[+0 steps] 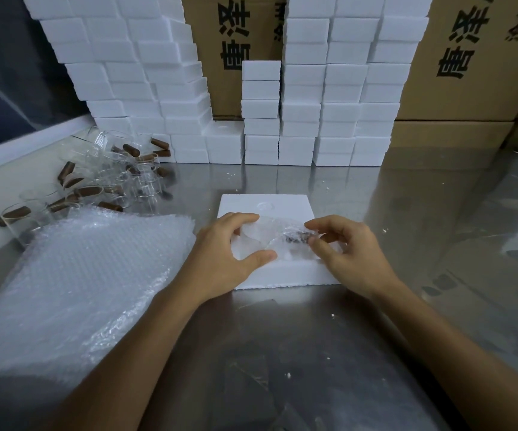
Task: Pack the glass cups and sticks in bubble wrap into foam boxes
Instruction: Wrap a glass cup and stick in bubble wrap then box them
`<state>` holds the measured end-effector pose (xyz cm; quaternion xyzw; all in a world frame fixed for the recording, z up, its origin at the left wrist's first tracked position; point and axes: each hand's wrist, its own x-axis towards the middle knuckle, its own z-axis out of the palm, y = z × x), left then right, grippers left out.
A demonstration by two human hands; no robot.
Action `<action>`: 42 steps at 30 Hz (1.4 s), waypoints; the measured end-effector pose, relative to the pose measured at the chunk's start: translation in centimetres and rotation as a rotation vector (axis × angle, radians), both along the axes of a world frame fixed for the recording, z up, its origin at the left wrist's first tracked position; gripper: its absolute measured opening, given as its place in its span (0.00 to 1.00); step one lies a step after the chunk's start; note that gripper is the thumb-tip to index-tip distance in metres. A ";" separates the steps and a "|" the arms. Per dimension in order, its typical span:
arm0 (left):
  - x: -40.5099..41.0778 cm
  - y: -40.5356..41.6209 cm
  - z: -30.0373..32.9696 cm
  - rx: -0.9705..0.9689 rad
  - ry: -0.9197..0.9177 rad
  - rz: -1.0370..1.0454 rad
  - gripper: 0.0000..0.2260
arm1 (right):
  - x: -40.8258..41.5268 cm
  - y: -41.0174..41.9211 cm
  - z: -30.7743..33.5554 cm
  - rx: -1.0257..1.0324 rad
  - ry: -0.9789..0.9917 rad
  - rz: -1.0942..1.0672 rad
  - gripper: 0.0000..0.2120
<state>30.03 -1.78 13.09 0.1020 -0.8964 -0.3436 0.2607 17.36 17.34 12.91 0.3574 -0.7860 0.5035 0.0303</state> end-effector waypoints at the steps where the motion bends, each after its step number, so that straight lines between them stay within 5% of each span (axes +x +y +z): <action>1: 0.1 0.0 0.0 0.022 -0.009 -0.014 0.32 | 0.0 0.0 0.0 0.003 0.002 0.003 0.10; 17: 0.1 0.3 0.6 0.161 0.014 0.023 0.35 | 0.1 0.1 0.0 0.030 0.021 0.012 0.12; 32: -0.4 0.2 -0.1 0.158 0.136 0.139 0.26 | 0.2 0.1 0.2 -0.065 0.014 -0.108 0.08; 36: -1.0 -0.5 0.3 0.406 0.166 0.334 0.26 | -0.6 0.4 1.1 -0.171 -0.153 -0.167 0.11; 42: -1.5 -0.9 -0.9 0.507 -0.006 0.270 0.29 | -0.8 0.1 0.3 -0.006 -0.389 0.018 0.23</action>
